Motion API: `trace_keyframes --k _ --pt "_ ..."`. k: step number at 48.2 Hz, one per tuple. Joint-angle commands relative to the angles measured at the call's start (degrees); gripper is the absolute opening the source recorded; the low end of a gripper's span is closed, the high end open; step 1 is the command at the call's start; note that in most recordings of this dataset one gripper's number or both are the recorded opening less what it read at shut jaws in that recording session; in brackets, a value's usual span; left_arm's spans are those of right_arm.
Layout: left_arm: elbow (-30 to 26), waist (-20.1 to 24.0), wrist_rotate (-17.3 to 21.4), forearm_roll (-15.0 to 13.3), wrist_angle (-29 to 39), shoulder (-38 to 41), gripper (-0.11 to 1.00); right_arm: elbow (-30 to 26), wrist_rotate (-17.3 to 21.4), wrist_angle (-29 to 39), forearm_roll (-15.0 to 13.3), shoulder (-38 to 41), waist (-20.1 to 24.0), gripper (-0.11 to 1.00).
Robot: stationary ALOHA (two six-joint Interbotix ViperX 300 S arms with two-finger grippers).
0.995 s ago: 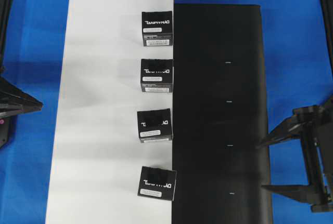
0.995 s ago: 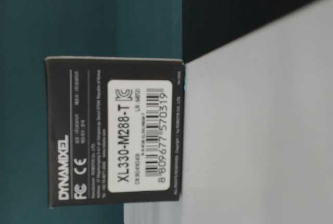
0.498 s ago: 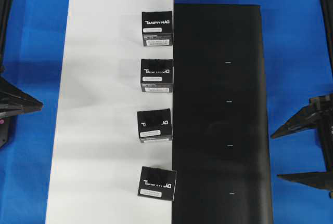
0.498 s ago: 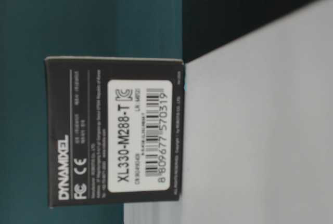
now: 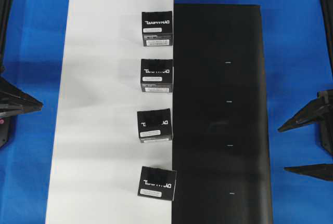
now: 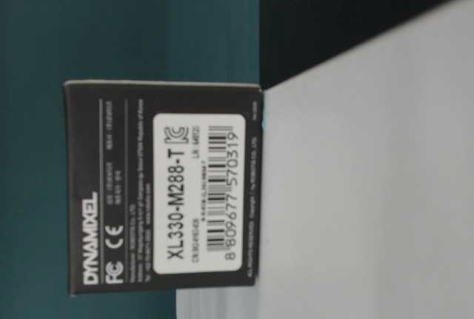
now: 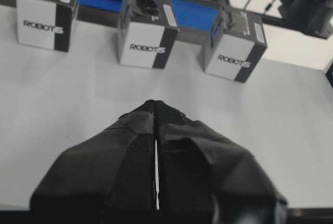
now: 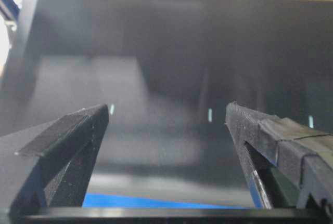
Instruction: Place the box from the black base onto the white base.
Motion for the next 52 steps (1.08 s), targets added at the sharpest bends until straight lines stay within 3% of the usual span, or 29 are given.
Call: trace_keyframes --k 1,52 --pt "-1.2 -0.1 0.1 0.1 -0.3 0.5 -0.03 -0.2 0.1 0.1 0.1 -0.4 -0.3 0.98" --pt "-1.3 -0.1 0.1 0.2 -0.4 0.5 -0.03 0.9 0.1 0.8 0.0 -3.8 -0.4 0.98"
